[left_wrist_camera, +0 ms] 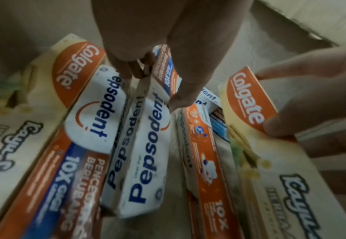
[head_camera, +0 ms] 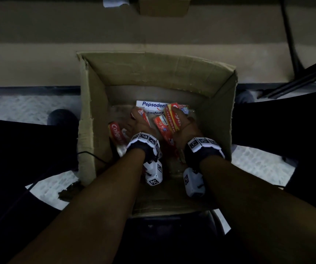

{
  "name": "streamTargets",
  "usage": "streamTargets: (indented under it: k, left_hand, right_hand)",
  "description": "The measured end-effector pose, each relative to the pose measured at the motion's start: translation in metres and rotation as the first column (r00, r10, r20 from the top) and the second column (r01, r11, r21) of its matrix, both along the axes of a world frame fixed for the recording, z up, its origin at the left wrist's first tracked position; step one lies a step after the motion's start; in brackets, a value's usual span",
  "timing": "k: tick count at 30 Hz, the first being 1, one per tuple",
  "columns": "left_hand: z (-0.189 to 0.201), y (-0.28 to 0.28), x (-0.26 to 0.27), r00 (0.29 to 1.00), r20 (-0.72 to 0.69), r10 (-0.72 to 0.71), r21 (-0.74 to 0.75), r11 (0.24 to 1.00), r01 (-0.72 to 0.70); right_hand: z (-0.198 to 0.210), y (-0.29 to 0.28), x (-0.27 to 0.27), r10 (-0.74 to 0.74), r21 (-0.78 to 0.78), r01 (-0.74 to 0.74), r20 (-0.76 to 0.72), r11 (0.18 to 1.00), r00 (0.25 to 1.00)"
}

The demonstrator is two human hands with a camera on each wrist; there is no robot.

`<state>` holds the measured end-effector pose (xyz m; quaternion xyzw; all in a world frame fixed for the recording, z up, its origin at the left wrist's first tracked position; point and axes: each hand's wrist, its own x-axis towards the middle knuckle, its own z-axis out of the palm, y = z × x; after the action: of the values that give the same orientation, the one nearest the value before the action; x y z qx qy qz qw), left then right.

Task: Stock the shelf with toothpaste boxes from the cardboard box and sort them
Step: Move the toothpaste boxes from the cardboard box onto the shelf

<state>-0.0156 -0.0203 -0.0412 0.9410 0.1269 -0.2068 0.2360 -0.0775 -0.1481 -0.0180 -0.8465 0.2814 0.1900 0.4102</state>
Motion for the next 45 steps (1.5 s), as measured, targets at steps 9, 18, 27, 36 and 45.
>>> streamTargets:
  k: [9,18,27,36,45]
  left_hand:
    - [-0.015,0.013,0.001,0.993,-0.012,-0.115,-0.309,0.945,0.106]
    - [-0.032,0.036,-0.002,0.94,0.104,-0.324,-0.51,0.795,0.33]
    - [-0.043,0.041,-0.008,0.957,-0.025,-0.29,-0.435,0.865,0.251]
    - [-0.023,0.044,-0.013,0.958,0.039,-0.284,-0.467,0.843,0.269]
    - [0.032,0.045,0.015,0.851,0.059,-0.522,-0.487,0.729,0.481]
  right_hand:
    - [-0.004,-0.009,-0.005,-0.032,0.084,0.033,-0.002,0.996,0.999]
    - [-0.008,-0.003,-0.003,0.085,0.038,-0.085,0.022,0.996,0.996]
    - [-0.012,-0.007,-0.001,0.081,0.019,-0.081,-0.022,0.997,0.996]
    - [-0.006,-0.008,-0.001,0.068,0.07,-0.071,0.038,0.995,0.997]
    - [0.039,-0.011,0.007,0.14,0.067,-0.144,0.061,0.987,0.988]
